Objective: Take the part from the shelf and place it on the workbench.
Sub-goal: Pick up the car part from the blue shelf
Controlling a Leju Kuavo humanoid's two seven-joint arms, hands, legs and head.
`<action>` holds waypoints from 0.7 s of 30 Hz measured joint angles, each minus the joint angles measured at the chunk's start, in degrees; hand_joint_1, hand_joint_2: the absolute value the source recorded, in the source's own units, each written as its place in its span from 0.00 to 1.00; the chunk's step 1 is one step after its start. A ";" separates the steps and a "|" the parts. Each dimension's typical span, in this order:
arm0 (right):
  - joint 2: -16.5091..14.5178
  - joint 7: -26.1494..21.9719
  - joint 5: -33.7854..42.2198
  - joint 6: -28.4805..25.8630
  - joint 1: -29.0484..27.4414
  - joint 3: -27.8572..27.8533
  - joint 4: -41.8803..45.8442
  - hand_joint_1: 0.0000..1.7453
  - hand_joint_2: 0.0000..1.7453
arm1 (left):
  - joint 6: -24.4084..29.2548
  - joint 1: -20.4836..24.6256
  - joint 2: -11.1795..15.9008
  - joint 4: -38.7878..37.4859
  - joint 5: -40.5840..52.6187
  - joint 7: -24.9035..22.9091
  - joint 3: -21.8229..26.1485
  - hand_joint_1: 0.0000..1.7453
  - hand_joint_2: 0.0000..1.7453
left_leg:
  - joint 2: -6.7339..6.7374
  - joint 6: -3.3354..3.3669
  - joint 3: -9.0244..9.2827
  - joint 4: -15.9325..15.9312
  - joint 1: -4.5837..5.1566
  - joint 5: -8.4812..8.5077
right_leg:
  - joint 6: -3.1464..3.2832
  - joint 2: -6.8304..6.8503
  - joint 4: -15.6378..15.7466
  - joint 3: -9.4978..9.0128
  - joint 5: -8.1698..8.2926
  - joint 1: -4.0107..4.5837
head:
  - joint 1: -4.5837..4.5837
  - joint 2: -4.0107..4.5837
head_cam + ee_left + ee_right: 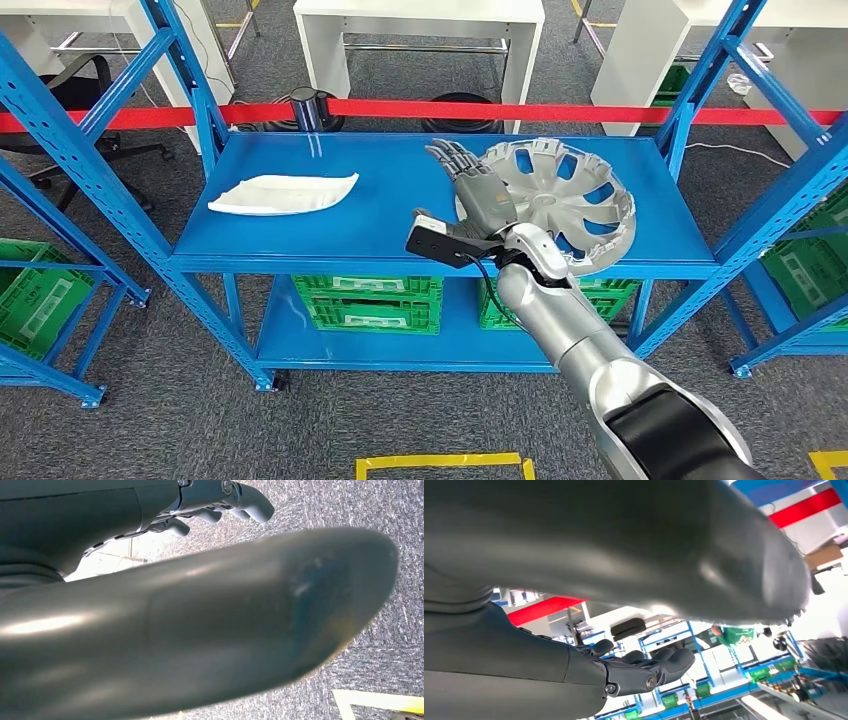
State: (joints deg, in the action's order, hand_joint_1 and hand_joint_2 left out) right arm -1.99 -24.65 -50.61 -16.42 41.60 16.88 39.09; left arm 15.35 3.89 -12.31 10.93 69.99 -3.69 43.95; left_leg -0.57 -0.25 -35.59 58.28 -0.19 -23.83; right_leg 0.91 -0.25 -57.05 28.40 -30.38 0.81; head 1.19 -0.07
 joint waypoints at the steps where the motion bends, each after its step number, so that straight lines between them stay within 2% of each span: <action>1: -0.03 0.29 -0.29 -0.42 0.30 0.02 -0.72 0.00 1.00 | 0.11 0.00 -0.02 0.00 0.00 0.00 0.00 0.00 0.00 | 0.00 0.00 0.00 0.00 0.00 0.00 | 0.00 0.00 0.00 0.00 0.00 0.00 | 0.00 0.00; 10: -0.02 4.82 -5.31 -5.21 3.09 0.03 -6.46 0.00 1.00 | 0.78 0.00 -0.15 -0.02 0.02 0.00 0.00 0.00 0.00 | 0.03 0.00 0.02 0.00 0.00 0.00 | 0.00 -0.01 0.00 0.01 0.00 -0.02 | -0.01 0.00; 21: 0.77 7.50 -7.00 -1.05 4.12 -0.30 -9.44 0.00 1.00 | -0.27 -0.01 -0.15 -0.02 0.33 0.00 0.00 0.00 0.00 | 0.03 0.00 0.02 0.00 -0.01 0.00 | 0.00 -0.01 0.00 0.02 0.00 -0.03 | 0.01 0.00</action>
State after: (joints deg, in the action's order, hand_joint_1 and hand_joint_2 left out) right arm -1.22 -17.16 -57.62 -17.47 45.72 16.59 29.65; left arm 15.08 3.88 -12.46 10.91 70.32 -3.69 43.95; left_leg -0.55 -0.25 -35.57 58.28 -0.20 -23.83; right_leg 0.91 -0.26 -57.04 28.41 -30.38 0.78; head 1.20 -0.07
